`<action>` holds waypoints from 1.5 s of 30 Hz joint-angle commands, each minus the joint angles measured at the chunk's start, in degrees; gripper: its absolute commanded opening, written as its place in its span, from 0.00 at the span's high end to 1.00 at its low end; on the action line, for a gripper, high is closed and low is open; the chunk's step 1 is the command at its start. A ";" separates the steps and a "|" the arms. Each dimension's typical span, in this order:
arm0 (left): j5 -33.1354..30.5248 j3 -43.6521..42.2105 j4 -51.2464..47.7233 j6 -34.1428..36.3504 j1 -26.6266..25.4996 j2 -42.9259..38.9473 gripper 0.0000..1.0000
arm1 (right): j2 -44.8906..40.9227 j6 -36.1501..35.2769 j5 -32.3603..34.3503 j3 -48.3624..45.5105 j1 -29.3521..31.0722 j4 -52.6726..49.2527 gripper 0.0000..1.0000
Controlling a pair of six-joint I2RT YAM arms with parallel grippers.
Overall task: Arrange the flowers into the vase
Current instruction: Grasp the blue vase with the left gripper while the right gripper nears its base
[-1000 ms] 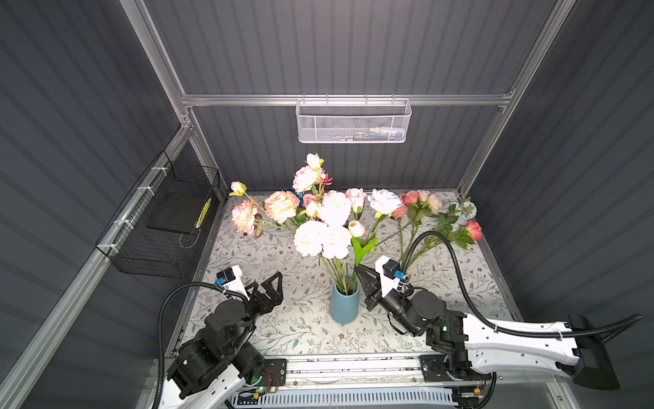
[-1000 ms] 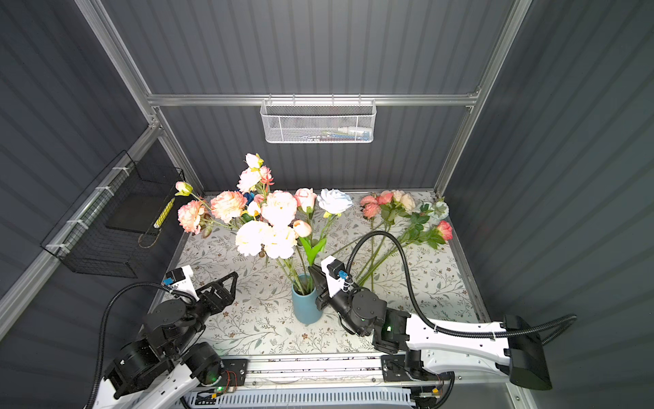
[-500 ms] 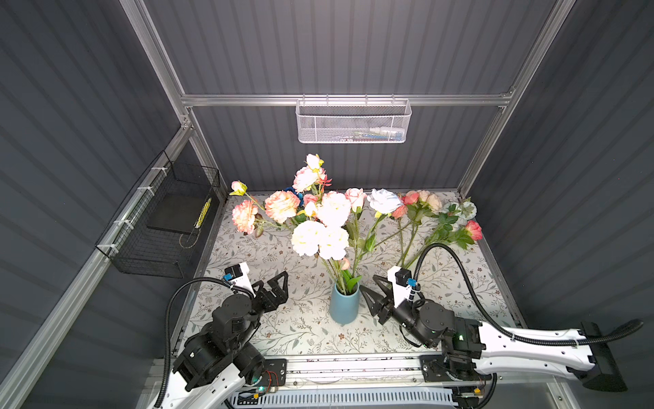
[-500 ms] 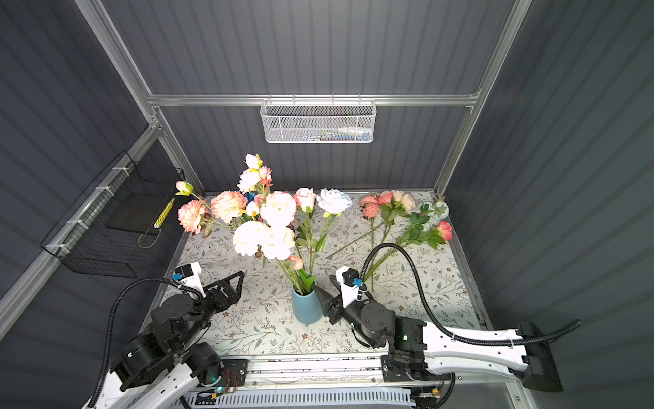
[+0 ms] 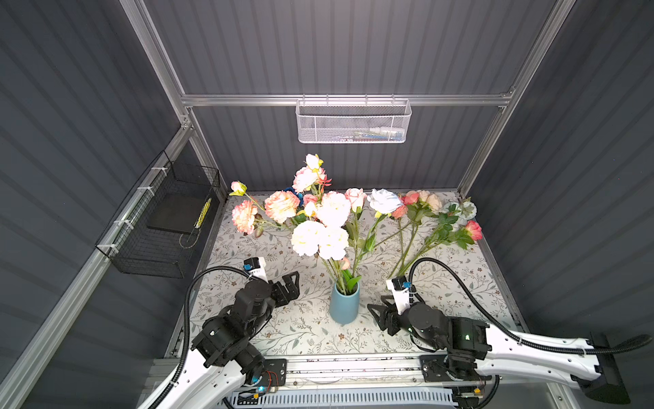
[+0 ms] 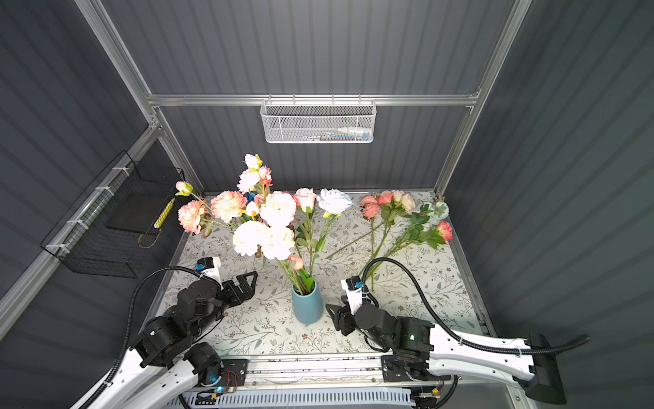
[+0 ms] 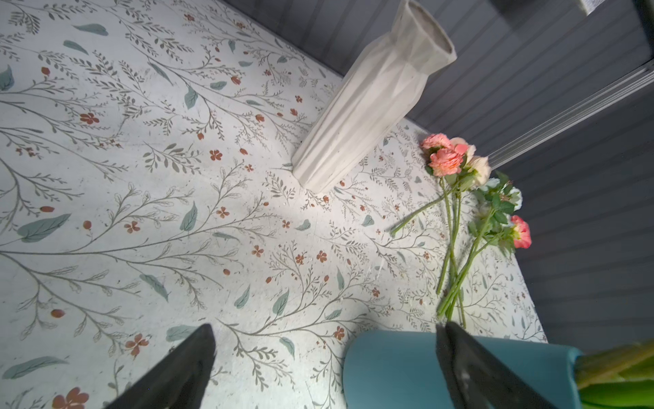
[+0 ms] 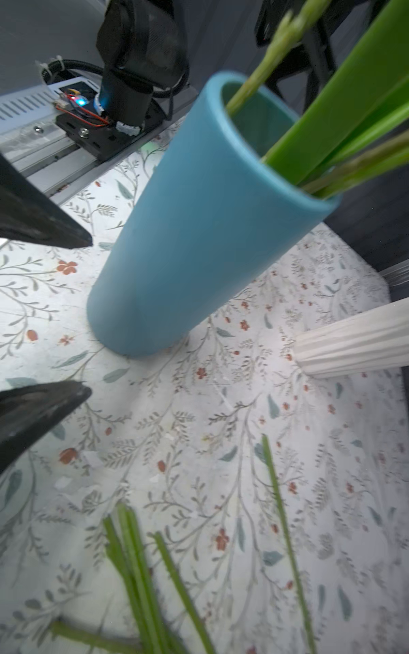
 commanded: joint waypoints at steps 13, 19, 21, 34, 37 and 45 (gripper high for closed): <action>21.12 2.96 15.80 3.09 -0.02 13.81 0.13 | 14.20 4.45 -13.74 -3.19 -3.55 3.77 0.40; 25.70 6.58 14.67 3.57 -0.01 21.22 0.26 | 13.56 4.28 -12.63 -3.56 -4.15 4.12 0.40; 27.14 6.24 15.45 3.16 -0.04 21.04 0.25 | 13.82 3.71 -12.92 -3.63 -4.59 4.42 0.41; 31.56 8.26 13.46 2.56 -0.04 19.74 0.15 | 17.57 2.15 -14.52 -3.63 -5.23 7.29 0.40; 32.42 8.80 13.72 3.03 0.01 19.24 0.14 | 17.89 2.13 -14.71 -3.63 -5.24 7.45 0.39; 36.80 11.75 10.88 5.34 -0.96 21.99 0.21 | 18.13 1.97 -14.36 -3.80 -5.32 7.37 0.39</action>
